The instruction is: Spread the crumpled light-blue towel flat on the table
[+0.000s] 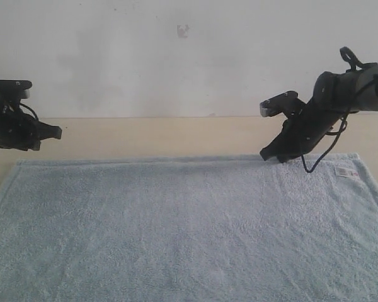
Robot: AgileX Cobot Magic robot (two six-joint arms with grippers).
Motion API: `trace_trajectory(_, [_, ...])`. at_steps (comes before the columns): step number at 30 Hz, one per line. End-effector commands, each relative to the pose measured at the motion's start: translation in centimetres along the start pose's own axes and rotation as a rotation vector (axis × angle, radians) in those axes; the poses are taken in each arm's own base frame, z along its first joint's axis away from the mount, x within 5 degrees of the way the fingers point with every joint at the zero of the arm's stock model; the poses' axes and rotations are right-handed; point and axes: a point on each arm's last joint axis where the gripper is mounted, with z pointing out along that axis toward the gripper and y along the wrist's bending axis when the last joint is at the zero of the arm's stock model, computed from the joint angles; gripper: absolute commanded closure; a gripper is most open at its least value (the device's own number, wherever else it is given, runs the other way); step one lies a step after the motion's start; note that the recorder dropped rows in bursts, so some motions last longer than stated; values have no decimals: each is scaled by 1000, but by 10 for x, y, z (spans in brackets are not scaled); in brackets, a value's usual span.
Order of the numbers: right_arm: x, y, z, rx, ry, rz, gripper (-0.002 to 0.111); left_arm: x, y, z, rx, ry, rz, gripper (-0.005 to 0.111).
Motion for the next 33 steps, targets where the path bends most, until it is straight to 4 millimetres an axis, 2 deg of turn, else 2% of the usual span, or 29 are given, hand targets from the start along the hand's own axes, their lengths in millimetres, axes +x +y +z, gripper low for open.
trace_trajectory(1, [0,-1,9,14,-18,-10,108,-4,-2,-6,2,-9,-3,83])
trace_trajectory(5, [-7,-2,11,13,-50,13,108,-8,-2,-12,3,-31,-4,83])
trace_trajectory(8, [-20,-3,-7,6,-126,60,108,-18,-1,-30,3,-82,-6,83])
trace_trajectory(13, [-33,-1,-49,9,-211,69,108,-36,3,-81,0,-179,-9,85])
trace_trajectory(15, [-34,1,-68,24,-246,73,108,-37,4,-102,3,-212,-17,90])
trace_trajectory(18, [-23,8,-96,42,-310,94,108,-31,4,-139,26,-265,-57,101])
trace_trajectory(23, [16,29,-146,53,-419,155,108,-3,4,-203,77,-391,-134,103])
trace_trajectory(25, [40,42,-163,29,-427,173,108,14,5,-229,79,-427,-134,103])
trace_trajectory(30, [95,69,-208,20,-491,202,108,71,7,-307,132,-580,-204,103])
trace_trajectory(33, [120,84,-240,25,-569,193,108,106,7,-349,177,-690,-246,103])
